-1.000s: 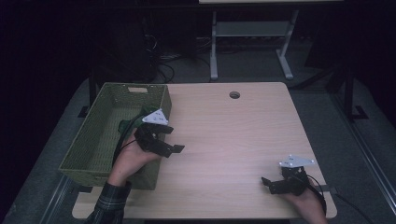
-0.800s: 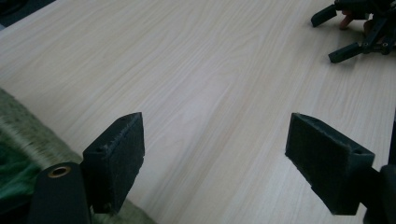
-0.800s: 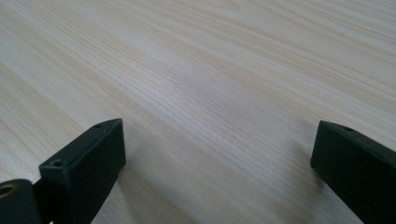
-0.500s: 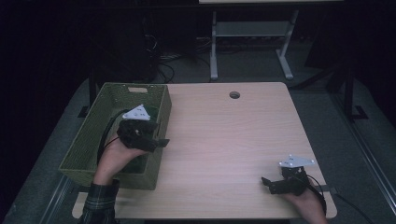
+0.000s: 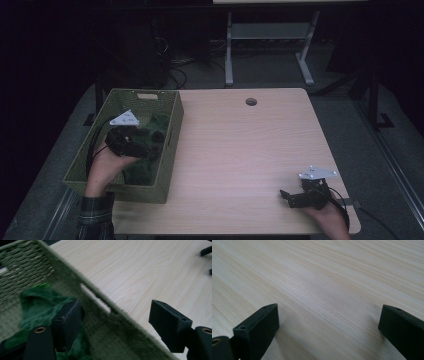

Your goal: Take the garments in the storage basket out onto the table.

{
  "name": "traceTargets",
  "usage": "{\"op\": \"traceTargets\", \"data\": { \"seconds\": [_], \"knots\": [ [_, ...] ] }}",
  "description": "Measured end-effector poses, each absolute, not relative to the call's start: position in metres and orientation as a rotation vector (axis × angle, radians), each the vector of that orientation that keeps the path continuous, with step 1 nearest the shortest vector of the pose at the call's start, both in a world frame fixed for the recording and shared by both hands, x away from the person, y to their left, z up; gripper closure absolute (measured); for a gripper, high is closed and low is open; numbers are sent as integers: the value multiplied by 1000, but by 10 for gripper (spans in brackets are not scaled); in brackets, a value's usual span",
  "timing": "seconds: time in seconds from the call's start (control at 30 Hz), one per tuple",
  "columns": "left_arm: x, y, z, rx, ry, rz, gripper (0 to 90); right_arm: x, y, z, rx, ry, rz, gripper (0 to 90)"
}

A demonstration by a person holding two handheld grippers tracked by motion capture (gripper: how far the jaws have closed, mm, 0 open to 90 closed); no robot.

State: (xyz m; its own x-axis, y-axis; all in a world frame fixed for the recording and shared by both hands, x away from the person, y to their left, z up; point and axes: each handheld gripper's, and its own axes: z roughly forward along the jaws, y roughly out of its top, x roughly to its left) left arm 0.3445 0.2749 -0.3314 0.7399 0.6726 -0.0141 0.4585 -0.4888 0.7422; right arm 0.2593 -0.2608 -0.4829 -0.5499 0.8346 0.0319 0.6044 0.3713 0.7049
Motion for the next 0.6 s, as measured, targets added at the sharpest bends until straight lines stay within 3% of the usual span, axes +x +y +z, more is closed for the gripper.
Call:
{"op": "traceTargets", "data": {
  "seconds": [0.6],
  "knots": [
    [367,297,-362,2235,939,454,393,259,-261,-483,1263,2306,975,28]
  ]
}}
